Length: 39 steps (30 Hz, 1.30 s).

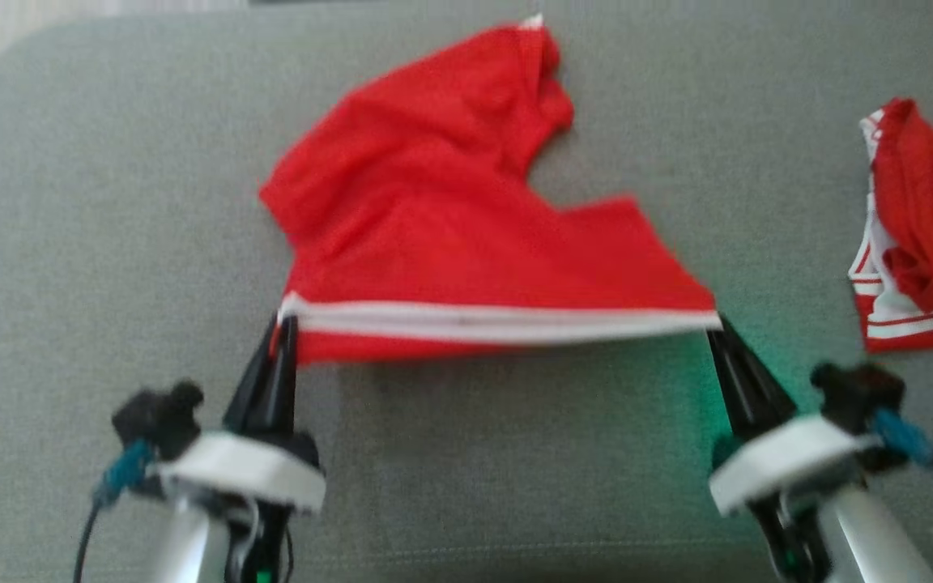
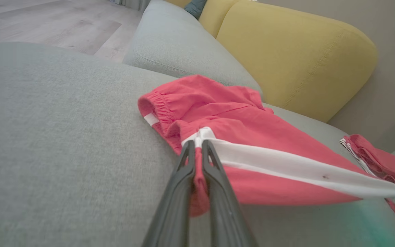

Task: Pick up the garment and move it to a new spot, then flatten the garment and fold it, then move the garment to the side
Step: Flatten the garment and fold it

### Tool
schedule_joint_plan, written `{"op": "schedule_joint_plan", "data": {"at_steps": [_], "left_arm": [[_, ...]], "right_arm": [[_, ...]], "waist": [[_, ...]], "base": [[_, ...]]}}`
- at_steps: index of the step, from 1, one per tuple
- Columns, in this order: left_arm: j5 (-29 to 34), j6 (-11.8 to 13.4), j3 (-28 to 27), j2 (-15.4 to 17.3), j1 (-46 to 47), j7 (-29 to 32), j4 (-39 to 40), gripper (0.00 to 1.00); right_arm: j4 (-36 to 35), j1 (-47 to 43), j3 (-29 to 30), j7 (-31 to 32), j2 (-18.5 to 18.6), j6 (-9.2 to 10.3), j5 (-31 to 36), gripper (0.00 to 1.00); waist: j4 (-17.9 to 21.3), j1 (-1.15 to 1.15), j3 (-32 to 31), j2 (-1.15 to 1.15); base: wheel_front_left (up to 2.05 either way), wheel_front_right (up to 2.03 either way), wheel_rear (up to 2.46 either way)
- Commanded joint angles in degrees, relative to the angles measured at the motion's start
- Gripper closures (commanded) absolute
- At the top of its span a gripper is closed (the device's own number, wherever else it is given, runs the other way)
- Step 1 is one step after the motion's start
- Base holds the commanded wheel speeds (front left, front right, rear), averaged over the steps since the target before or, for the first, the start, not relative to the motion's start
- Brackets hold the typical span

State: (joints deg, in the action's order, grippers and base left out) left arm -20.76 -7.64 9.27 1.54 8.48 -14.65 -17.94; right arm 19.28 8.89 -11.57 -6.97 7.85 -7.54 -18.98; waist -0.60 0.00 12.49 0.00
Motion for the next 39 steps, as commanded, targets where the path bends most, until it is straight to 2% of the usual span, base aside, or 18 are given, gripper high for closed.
{"op": "schedule_joint_plan", "data": {"at_steps": [1,9,13,17,21,25,32,39], "left_arm": [[0.33,0.69,-2.45,1.35,-1.59,-0.34,3.17,1.00],[-0.12,3.78,-2.65,1.34,-12.08,0.81,11.83,1.00],[-0.50,5.07,-2.64,1.58,-15.11,3.55,16.56,1.00],[-0.96,5.64,-2.05,1.92,-15.47,7.04,19.63,1.00],[-1.20,5.64,-1.73,2.39,-12.98,9.26,19.87,1.00],[-1.90,5.17,-1.78,3.04,-8.44,11.51,18.42,1.00],[-5.37,3.57,-2.42,3.10,2.18,13.97,13.51,1.00],[-9.85,2.16,-1.77,2.40,11.13,14.91,7.02,1.00]], "right_arm": [[-5.40,-3.27,1.31,1.90,0.20,0.05,1.03,1.00],[-26.35,-19.20,7.18,13.89,-2.13,0.05,4.73,1.00],[-32.58,-23.06,9.03,17.68,-2.60,0.05,5.60,1.00],[-35.47,-22.94,10.50,20.54,-2.26,0.05,6.20,1.00],[-34.78,-18.89,10.12,22.40,-0.34,0.05,6.19,1.00],[-31.55,-11.04,9.17,23.69,2.49,0.05,5.32,1.00],[-21.36,7.28,3.57,25.27,7.82,0.05,2.86,1.00],[-11.10,22.80,-2.34,25.09,10.07,0.05,0.30,1.00]], "waist": [[0.11,0.00,-2.04,0.00],[0.21,0.00,-5.11,0.00],[-0.08,0.00,-5.23,0.00],[-0.64,0.00,-4.45,0.00],[-1.15,0.00,-2.65,0.00],[-1.83,0.00,0.05,0.00],[-4.04,0.00,6.22,0.00],[-6.80,0.00,10.17,0.00]], "base": [[0.00,0.00,0.00],[0.00,0.00,0.00],[0.00,0.00,0.00],[0.00,0.00,0.00],[0.00,0.00,0.00],[0.00,0.00,0.00],[0.00,0.00,0.00],[0.00,0.00,0.00]]}}
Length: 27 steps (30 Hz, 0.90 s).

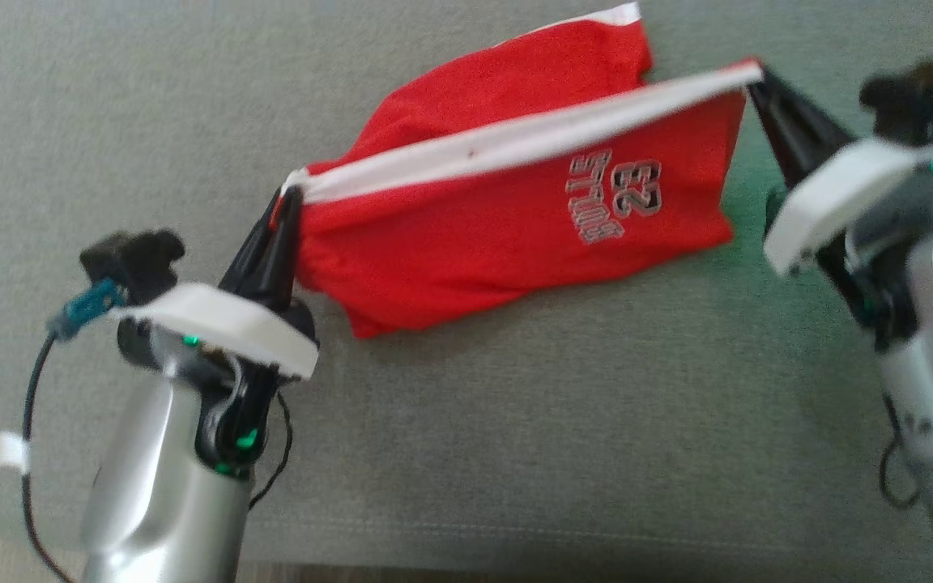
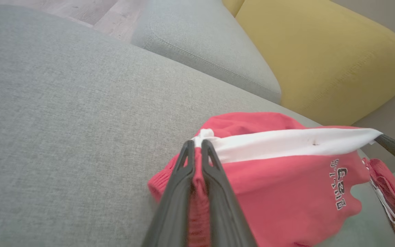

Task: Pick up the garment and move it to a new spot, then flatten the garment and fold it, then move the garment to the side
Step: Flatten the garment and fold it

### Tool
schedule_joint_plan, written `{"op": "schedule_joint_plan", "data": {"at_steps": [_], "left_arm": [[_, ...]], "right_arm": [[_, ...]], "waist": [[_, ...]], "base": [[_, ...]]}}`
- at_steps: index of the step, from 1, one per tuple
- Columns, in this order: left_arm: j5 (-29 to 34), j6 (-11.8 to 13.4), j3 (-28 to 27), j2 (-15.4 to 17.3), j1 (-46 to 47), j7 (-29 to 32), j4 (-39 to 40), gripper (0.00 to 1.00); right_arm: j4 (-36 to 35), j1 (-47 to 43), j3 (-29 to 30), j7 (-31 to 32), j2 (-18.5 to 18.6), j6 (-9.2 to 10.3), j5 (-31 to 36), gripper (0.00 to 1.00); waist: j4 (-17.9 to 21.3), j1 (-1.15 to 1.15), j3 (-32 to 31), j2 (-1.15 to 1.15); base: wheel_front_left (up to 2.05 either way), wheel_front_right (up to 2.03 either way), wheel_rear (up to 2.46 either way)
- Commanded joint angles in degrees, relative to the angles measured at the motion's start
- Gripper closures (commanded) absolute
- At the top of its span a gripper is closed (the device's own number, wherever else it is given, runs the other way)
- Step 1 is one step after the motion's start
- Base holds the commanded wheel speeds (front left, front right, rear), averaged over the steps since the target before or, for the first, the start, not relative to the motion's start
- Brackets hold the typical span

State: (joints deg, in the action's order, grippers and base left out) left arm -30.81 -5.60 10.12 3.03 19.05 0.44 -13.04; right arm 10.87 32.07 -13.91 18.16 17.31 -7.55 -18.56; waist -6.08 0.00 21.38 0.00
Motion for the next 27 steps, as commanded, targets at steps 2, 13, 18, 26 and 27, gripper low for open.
{"op": "schedule_joint_plan", "data": {"at_steps": [2,13,18,26,27], "left_arm": [[-0.54,-0.26,-1.69,0.72,3.30,-0.22,-0.21,1.00],[-3.29,-1.35,3.25,0.03,15.18,-4.56,-13.50,1.00],[-4.97,-1.57,4.96,-0.07,18.55,-6.39,-19.25,0.00],[-4.75,-0.41,5.20,-0.12,18.86,-13.71,-23.36,0.00],[-3.88,0.31,4.85,-0.04,18.53,-14.47,-22.89,0.00]], "right_arm": [[1.23,4.18,-2.12,-0.21,1.48,0.06,-0.54,1.00],[20.82,20.66,-11.55,-6.07,1.46,0.06,-5.68,1.00],[26.80,24.11,-14.23,-11.79,0.13,0.06,-7.87,0.00],[30.47,23.06,-15.70,-25.35,-0.41,0.06,-8.60,0.00],[30.45,22.50,-15.09,-27.34,-0.25,0.06,-8.15,0.00]], "waist": [[-2.33,0.00,2.24,0.00],[-5.56,0.00,4.99,0.00],[-5.59,0.00,5.56,0.00],[-4.69,0.00,4.51,0.00],[-4.52,0.00,4.32,0.00]], "base": [[0.00,0.00,0.00],[0.00,0.00,0.00],[0.00,0.00,0.00],[0.00,0.00,0.00],[0.00,0.00,0.00]]}}
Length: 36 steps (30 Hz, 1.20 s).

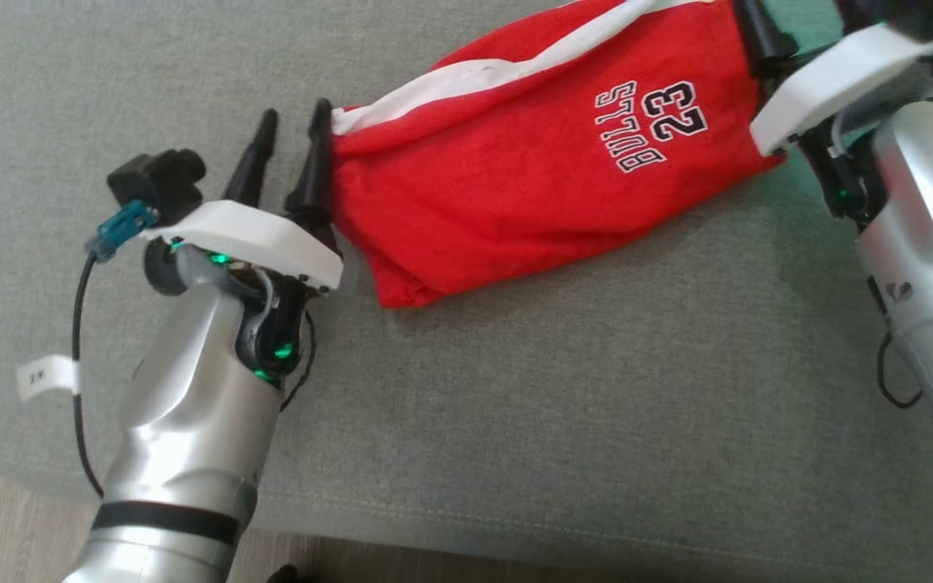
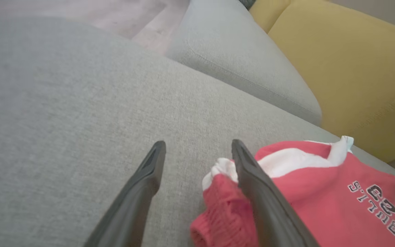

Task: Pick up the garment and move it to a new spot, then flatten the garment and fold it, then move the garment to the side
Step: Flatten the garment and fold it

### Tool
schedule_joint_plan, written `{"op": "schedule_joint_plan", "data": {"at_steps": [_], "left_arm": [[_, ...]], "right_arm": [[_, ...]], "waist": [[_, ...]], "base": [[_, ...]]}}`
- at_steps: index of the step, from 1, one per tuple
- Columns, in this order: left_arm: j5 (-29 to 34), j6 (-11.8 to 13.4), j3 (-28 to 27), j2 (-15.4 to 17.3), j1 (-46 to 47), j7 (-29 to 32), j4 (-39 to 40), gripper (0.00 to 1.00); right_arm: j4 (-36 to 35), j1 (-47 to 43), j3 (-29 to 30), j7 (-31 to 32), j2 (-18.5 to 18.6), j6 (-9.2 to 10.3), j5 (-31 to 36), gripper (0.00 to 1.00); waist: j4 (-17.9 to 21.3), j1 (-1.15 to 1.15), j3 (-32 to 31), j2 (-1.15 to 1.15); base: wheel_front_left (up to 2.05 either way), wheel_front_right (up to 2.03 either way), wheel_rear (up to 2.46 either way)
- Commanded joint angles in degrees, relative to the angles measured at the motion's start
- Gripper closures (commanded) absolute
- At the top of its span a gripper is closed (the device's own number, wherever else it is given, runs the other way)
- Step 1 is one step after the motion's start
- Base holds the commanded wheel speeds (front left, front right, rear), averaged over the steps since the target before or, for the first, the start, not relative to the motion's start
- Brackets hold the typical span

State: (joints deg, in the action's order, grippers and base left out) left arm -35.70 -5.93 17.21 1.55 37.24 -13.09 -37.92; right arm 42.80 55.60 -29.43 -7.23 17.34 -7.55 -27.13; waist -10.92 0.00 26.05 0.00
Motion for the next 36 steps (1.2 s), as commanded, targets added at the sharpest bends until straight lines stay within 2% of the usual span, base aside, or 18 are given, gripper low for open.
{"op": "schedule_joint_plan", "data": {"at_steps": [1,5,9,13,14,22,29,36], "left_arm": [[2.35,1.64,-2.63,1.81,-0.10,-1.43,2.72,0.00],[8.47,5.46,-6.48,2.64,-3.72,-1.86,11.39,0.00],[14.63,7.37,-9.97,2.61,-9.58,-1.89,21.43,0.00],[17.95,7.40,-12.04,2.35,-14.61,-1.89,27.92,0.00],[17.95,7.40,-12.04,2.35,-14.61,-1.89,27.92,0.00],[20.84,6.58,-13.00,1.89,-22.02,-1.90,33.91,0.00],[23.36,6.19,-12.03,1.78,-25.60,-1.90,34.46,0.00],[24.43,6.17,-11.70,1.71,-26.32,-1.90,34.14,0.00]], "right_arm": [[-1.67,-1.74,1.07,-3.67,-0.22,0.06,0.99,0.00],[-4.08,-5.80,5.78,-6.85,-0.21,0.06,4.05,0.00],[-9.45,-11.92,11.78,-7.54,-1.37,0.06,8.09,0.00],[-16.28,-19.70,17.37,-7.64,-3.77,0.06,11.68,0.00],[-16.28,-19.70,17.37,-7.64,-3.77,0.06,11.68,0.00],[-30.32,-34.84,24.77,-3.43,-9.23,0.06,16.64,0.00],[-39.84,-44.41,27.08,0.56,-12.33,0.06,18.66,0.00],[-44.90,-47.83,28.04,3.15,-13.32,0.06,19.30,0.00]], "waist": [[0.61,0.00,-0.64,0.00],[1.93,0.00,-1.87,0.00],[3.62,0.00,-3.10,0.00],[5.21,0.00,-4.57,0.00],[5.21,0.00,-4.57,0.00],[7.21,0.00,-6.98,0.00],[8.05,0.00,-8.35,0.00],[8.50,0.00,-8.47,0.00]], "base": [[0.00,0.00,0.00],[0.00,0.00,0.00],[0.00,0.00,0.00],[0.00,0.00,0.00],[0.00,0.00,0.00],[0.00,0.00,0.00],[0.00,0.00,0.00],[0.00,0.00,0.00]]}}
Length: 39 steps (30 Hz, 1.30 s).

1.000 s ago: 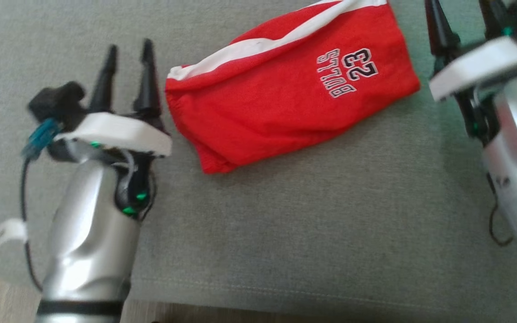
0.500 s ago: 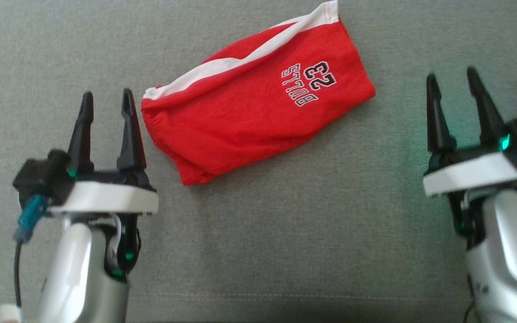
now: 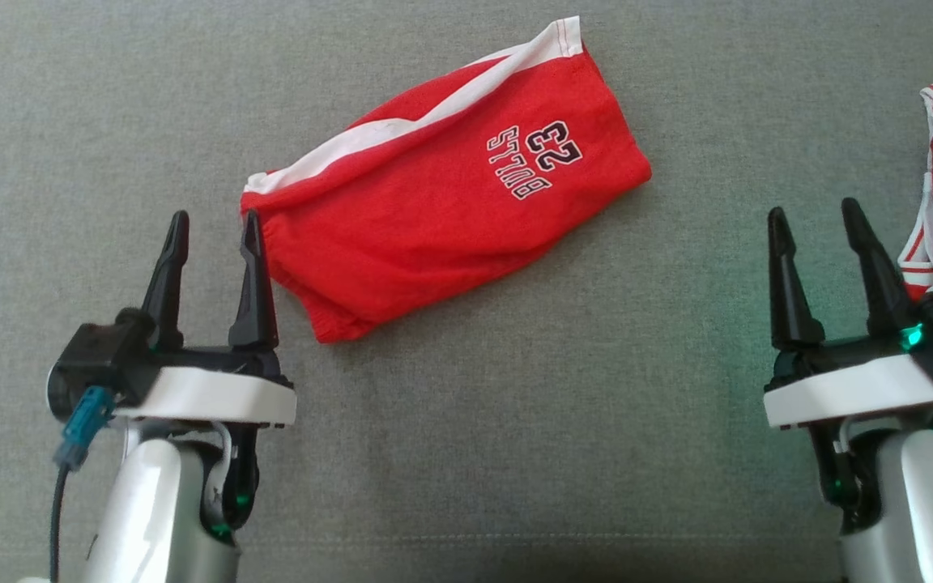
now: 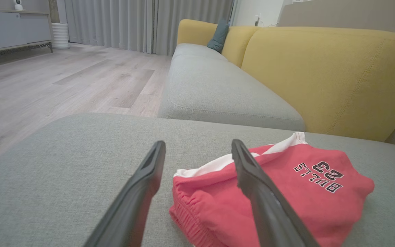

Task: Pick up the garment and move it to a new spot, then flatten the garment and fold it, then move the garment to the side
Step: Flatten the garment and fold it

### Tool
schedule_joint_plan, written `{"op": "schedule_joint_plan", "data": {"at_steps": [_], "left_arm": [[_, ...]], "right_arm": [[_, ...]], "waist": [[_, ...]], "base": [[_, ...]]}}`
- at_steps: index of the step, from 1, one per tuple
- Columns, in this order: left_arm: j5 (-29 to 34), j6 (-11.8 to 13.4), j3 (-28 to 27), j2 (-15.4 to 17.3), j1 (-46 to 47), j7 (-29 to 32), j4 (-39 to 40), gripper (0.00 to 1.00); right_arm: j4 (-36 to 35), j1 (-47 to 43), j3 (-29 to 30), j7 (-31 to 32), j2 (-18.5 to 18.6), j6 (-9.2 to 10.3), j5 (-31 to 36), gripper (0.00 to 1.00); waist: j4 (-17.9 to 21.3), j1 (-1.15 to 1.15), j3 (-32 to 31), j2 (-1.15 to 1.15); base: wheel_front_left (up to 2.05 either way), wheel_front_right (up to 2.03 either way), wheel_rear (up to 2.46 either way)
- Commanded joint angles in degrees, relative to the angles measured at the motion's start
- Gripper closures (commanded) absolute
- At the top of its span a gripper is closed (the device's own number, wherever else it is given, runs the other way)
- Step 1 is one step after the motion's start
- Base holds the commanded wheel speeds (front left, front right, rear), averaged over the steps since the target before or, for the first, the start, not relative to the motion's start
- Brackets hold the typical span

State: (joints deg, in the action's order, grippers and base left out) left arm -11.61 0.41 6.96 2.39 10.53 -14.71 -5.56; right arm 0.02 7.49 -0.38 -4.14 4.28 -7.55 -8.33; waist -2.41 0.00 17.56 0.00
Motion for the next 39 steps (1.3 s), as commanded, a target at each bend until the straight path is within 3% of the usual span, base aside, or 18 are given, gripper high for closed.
{"op": "schedule_joint_plan", "data": {"at_steps": [1,16,24,32,39], "left_arm": [[0.35,-0.20,-1.43,0.86,0.35,-0.29,1.68,0.00],[0.50,-0.36,-1.62,0.67,1.07,-0.29,0.72,0.00],[0.11,-0.82,-0.77,0.59,2.81,-0.29,0.97,0.00],[-0.79,-0.69,0.35,0.52,5.21,-0.29,1.42,0.00],[-1.88,-0.09,1.55,0.50,6.48,-0.29,0.92,0.00]], "right_arm": [[-2.48,0.11,-0.96,0.28,-0.35,0.06,0.50,0.00],[-3.97,-0.40,-0.35,1.23,-1.02,0.06,0.18,0.00],[-2.12,1.42,-0.21,2.28,-0.86,0.06,-0.66,0.00],[5.77,11.74,-5.04,5.60,2.28,0.06,-2.82,0.00],[18.41,22.39,-9.86,11.45,3.86,0.06,-4.89,0.00]], "waist": [[-0.01,0.00,0.01,0.00],[-0.15,0.00,0.49,0.00],[-2.25,0.00,2.80,0.00],[-5.53,0.00,6.83,0.00],[-7.02,0.00,7.99,0.00]], "base": [[0.00,0.00,0.00],[0.00,0.00,0.00],[0.00,0.00,0.00],[0.00,0.00,0.00],[0.00,0.00,0.00]]}}
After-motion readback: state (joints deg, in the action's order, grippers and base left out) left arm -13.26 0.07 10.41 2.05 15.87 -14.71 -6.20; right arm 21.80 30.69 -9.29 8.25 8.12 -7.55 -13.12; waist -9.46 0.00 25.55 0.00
